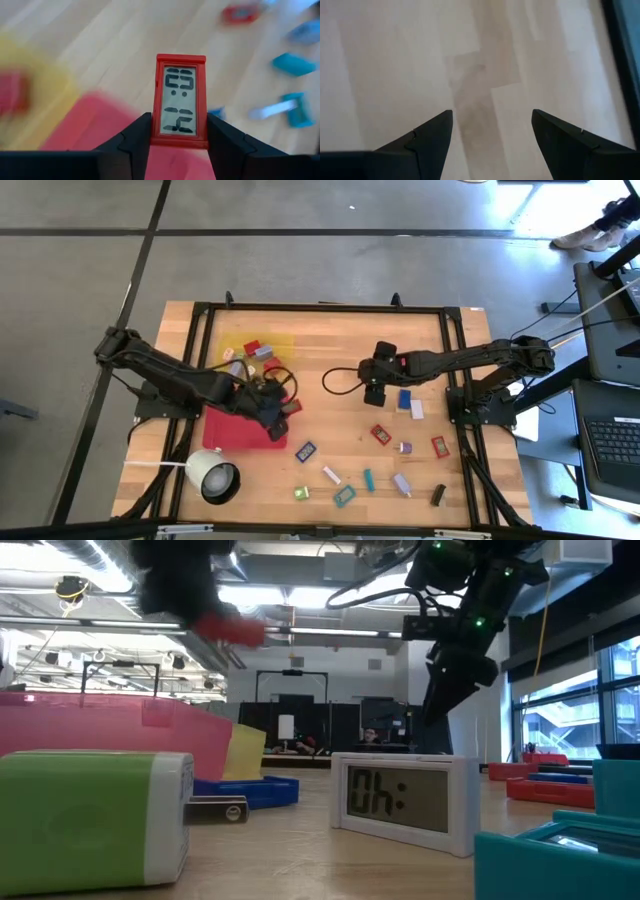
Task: Pick & Place Office items
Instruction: Put the red timer into the red bin
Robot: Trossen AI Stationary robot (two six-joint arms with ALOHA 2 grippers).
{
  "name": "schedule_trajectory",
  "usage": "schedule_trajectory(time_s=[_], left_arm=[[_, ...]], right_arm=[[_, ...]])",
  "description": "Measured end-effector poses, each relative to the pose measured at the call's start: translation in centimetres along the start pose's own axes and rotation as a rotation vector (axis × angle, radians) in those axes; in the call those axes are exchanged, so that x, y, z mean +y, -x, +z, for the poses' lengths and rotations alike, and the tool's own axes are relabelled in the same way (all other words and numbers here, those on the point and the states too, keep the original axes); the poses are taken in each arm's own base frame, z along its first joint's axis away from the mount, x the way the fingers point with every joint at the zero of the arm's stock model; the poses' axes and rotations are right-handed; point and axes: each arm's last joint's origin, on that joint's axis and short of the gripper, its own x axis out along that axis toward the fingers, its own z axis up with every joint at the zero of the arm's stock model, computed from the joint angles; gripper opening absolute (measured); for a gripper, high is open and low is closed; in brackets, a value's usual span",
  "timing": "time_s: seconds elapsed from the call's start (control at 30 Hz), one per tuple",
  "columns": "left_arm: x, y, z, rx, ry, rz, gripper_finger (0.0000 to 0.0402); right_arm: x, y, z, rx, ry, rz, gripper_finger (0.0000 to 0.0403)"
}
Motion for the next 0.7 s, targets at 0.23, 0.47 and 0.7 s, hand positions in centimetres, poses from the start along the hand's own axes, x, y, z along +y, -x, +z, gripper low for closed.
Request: schedule_trajectory(time_s=[0.23, 0.47, 0.7], left_arm=[[1.1, 0.4, -3.1, 0.202, 0.125, 0.211, 0.0158], [1.0, -0.3, -4.7, 0.265, 0.154, 0.330, 0.0157], [0.4, -2.6, -5.8, 0.355, 0.137, 0.394, 0.0158]], right_arm=[[0.1, 0.1, 0.0, -0.007, 0.040, -0.039, 0.0267], [0.4, 0.1, 0.1, -0.015, 0.080, 0.029, 0.0263], [0.5, 0.1, 0.2, -0.028, 0.076, 0.067, 0.0263]])
